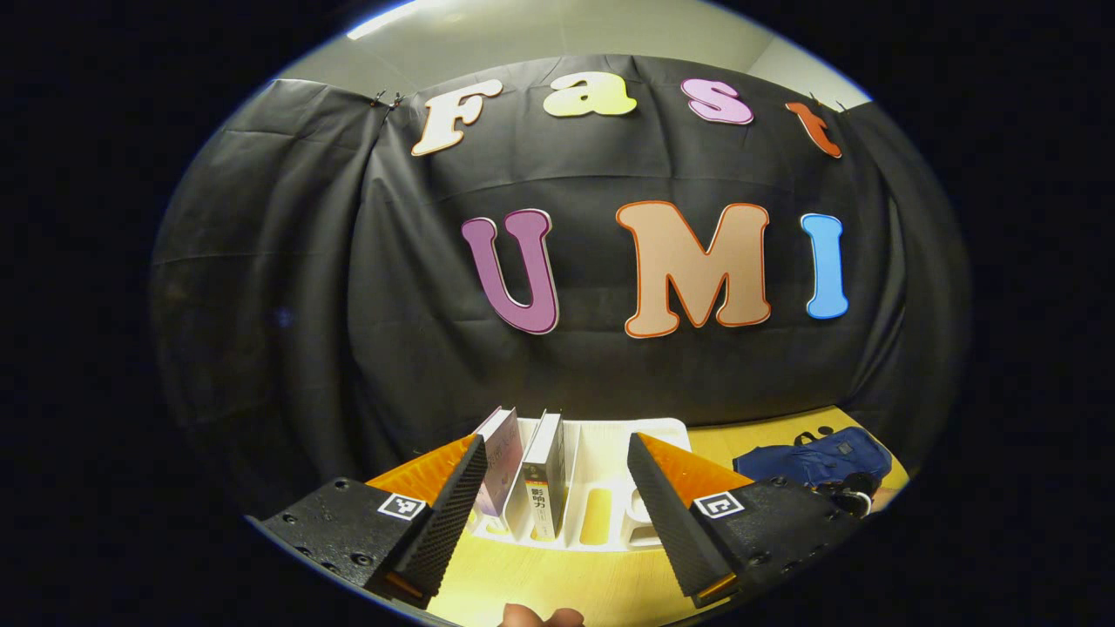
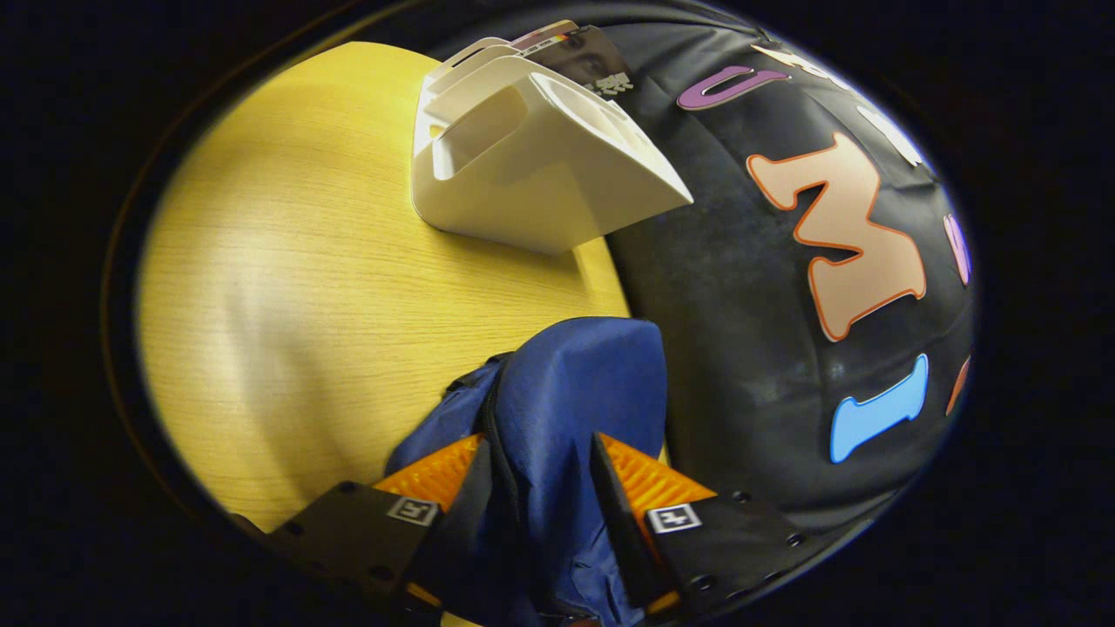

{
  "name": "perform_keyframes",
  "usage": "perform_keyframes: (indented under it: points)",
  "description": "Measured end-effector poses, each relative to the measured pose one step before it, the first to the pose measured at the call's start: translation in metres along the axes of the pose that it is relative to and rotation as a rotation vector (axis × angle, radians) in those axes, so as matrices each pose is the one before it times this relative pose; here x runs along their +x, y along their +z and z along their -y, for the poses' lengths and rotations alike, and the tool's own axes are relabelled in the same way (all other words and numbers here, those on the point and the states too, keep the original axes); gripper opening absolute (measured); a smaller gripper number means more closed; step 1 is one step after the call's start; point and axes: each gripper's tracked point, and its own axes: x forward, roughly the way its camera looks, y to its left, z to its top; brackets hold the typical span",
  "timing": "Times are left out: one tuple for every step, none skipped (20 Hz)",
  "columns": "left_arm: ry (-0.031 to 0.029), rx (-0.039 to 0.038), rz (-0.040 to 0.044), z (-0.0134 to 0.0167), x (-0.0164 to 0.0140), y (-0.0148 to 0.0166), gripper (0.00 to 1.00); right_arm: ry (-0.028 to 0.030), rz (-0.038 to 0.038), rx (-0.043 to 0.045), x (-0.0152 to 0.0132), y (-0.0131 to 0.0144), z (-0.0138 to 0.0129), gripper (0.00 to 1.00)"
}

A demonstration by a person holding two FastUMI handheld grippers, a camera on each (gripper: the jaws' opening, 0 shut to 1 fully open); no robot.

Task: Open the schoolbag, grab two books from the bookshelf and put them into the schoolbag.

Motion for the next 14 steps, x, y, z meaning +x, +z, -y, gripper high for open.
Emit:
perform_keyframes:
  points:
    - [0.00337,-0.00363,-0.00134,-0.00141,-0.00032,-0.00131,0.95,0.00061,-0.01488,-0.0076,0.0014,0.00018,-0.00151,0.6]
    - [0.00681,-0.00626,-0.00222,-0.0016,-0.00049,-0.00107,0.95,0.00787,-0.03133,-0.01298,0.00344,-0.0052,-0.00422,0.54]
    - [0.00581,-0.01241,-0.0001,-0.00175,-0.00125,-0.00157,0.95,0.00052,-0.01571,0.00158,0.00036,-0.0022,-0.00125,0.42]
    - [0.00623,-0.01421,-0.00592,-0.00128,0.00033,-0.00158,0.95,0.00676,-0.02514,0.00094,0.00151,-0.00185,-0.00152,0.3]
    - [0.00604,-0.01364,-0.00848,-0.00148,-0.00167,-0.00407,0.97,0.00707,-0.01811,0.02339,0.001,-0.00002,-0.0012,0.16]
    - [0.00717,-0.01276,-0.00748,-0.00189,-0.00033,-0.00166,0.95,0.0061,-0.01208,0.02328,0.00066,-0.00104,-0.00112,0.16]
    - [0.00139,-0.01303,-0.00849,-0.00178,-0.00027,-0.00258,0.97,-0.00498,-0.03021,-0.00396,0.00269,-0.00406,0.00221,0.16]
    - [0.00283,-0.01556,-0.00475,-0.00147,-0.00014,-0.00124,0.95,0.01907,-0.00096,0.01647,0.00212,0.00289,-0.002,0.07]
    - [0.00638,-0.01234,-0.00705,-0.00181,-0.00031,-0.0028,0.98,0.00503,-0.00259,0.01243,0.0013,-0.00077,0.00043,0.0]
    - [0.00523,-0.00774,-0.0026,-0.00283,0.00015,-0.00004,0.95,0.00956,-0.00423,0.01237,-0.00056,-0.00104,-0.00066,0.0]
    - [0.00758,-0.00213,0.00076,-0.00257,0.00056,-0.00048,0.95,0.01156,-0.00308,0.00963,-0.00072,0.00011,0.00051,0.04]
    - [0.00775,0.001,0.00349,-0.00446,0.00025,0.00156,0.94,0.01294,-0.00445,0.0117,-0.00091,-0.00009,0.00106,0.04]
    - [0.00543,0.00194,-0.00177,-0.00331,0.00057,-0.00064,0.94,0.01572,-0.0021,0.02184,-0.00191,0.00066,0.00204,0.03]
    - [0.00502,0.00178,-0.00116,-0.00276,0.00101,0.00019,0.96,0.01818,-0.0015,0.033,-0.00175,0.00083,0.0023,0.04]
